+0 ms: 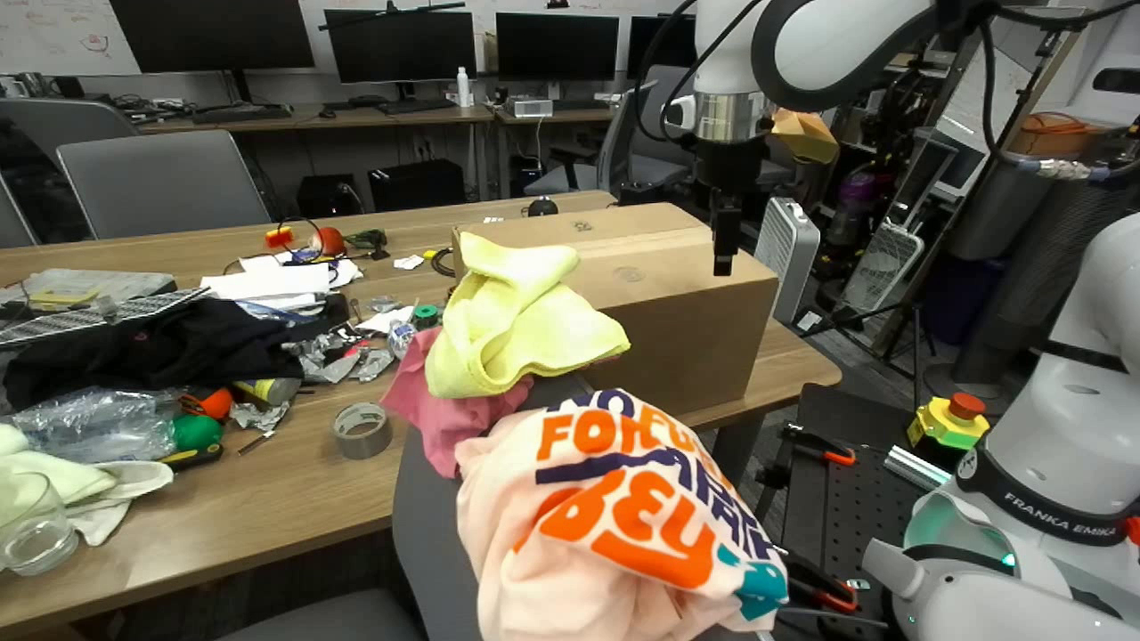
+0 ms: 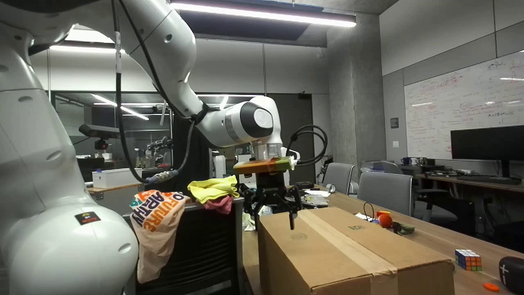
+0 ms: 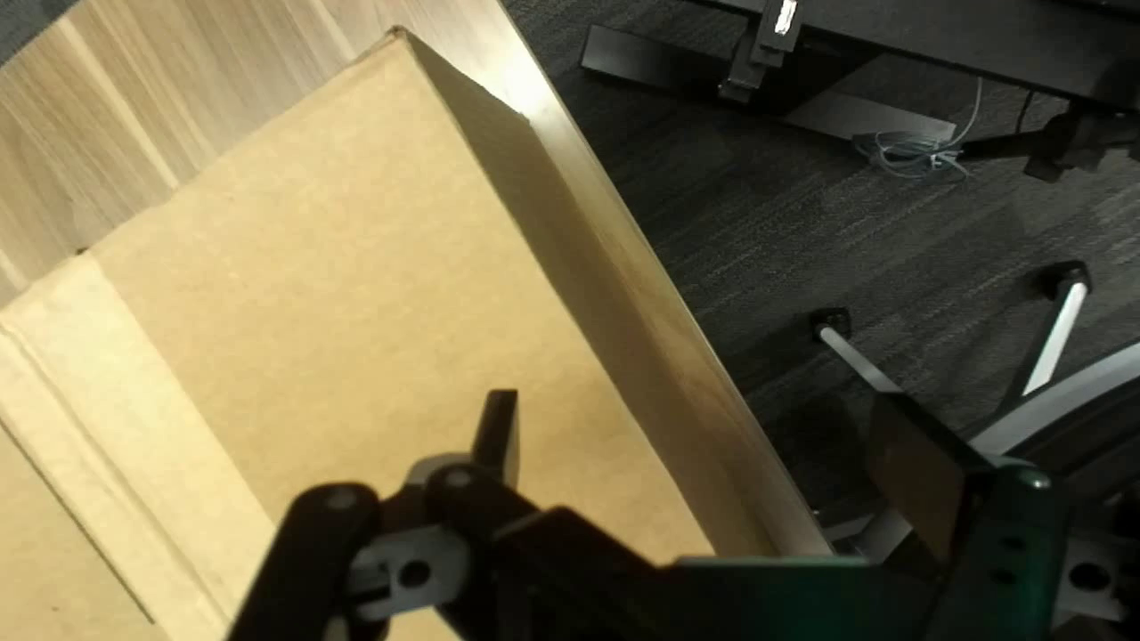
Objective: Remove the t-shirts and yellow towel from the backrest of the chair and put them on the brown box
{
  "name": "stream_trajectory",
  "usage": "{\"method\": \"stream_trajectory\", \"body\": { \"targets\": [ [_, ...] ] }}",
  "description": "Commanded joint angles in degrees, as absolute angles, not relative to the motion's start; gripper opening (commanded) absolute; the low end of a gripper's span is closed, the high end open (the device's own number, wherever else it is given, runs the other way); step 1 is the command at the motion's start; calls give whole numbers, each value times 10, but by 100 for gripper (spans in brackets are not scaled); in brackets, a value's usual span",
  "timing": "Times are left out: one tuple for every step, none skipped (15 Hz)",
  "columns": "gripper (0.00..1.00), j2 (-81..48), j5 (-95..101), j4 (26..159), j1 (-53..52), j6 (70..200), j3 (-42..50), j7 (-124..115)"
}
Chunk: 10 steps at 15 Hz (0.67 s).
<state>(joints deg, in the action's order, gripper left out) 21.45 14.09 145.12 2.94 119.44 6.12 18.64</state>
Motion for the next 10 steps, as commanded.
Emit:
{"method": "stream_trajectory", "body": {
  "targets": [
    [100,253,119,1453,3,1173,38,179],
    [100,263,104,1453,-8,1167,30,173],
    [100,271,97,1452,-15,1160,21,169],
    [100,280,83,1453,-27,1156,11,158],
    [100,288,68,1451,-36,1149,5,153],
    [100,294,52,1449,-48,1144,-1,152],
    [100,298,38,1448,-59,1140,-8,149],
    [100,298,27,1448,-69,1144,-15,144],
    [100,302,17,1446,-78,1139,-22,141],
    [100,300,7,1445,-89,1142,-28,138]
  ]
}}
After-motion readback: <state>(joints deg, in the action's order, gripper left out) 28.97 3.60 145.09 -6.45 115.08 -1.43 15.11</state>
